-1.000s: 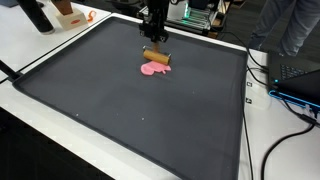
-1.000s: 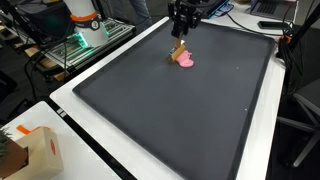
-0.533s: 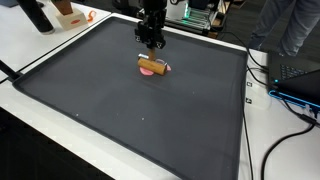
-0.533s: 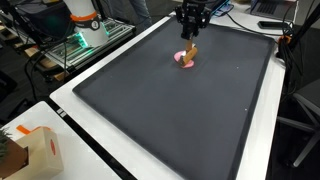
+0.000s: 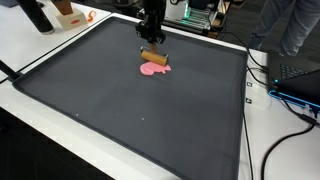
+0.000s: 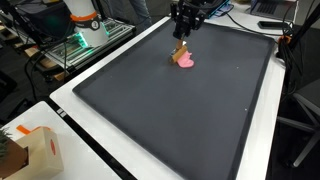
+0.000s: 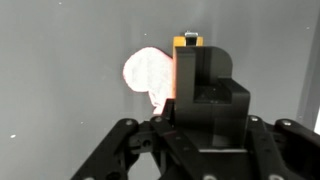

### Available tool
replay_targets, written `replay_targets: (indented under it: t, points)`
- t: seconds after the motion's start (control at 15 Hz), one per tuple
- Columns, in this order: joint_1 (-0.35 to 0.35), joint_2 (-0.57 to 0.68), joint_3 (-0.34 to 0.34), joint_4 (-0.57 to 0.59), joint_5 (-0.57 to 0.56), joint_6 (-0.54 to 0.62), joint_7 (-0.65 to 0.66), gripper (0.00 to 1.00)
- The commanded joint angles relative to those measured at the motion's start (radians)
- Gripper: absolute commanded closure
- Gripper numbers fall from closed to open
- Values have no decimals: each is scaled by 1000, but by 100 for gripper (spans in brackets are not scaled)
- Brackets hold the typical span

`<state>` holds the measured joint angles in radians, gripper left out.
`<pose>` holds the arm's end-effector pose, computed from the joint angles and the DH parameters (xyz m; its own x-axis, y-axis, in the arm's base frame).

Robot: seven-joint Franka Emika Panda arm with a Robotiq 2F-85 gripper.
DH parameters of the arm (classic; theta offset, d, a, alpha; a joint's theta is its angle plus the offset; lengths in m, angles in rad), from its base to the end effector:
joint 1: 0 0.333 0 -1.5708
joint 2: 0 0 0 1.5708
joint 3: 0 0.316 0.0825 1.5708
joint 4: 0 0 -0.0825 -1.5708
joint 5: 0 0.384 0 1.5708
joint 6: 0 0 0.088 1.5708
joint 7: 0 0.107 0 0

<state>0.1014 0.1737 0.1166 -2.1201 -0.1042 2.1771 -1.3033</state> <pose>0.5414 0.1151 0.3220 -0.0184 0.9961 -0.0867 0.9952 0.0100 -0.0969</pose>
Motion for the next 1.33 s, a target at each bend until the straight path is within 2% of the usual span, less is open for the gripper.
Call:
replay_targets:
  t: [0.0, 0.13, 0.6, 0.87, 1.07, 1.27]
  points:
    - [-8, 65, 3, 19, -23, -125, -1, 76]
    - [-3, 64, 7, 0, -35, -44, 22, 76]
    - [-5, 18, 9, -40, -18, 135, 45, 76]
    - [-3, 31, 7, -43, -40, 193, 40, 76]
    - [-5, 70, 3, -40, -55, 283, 54, 76]
    - [-8, 78, 5, -35, -56, 286, 47, 76]
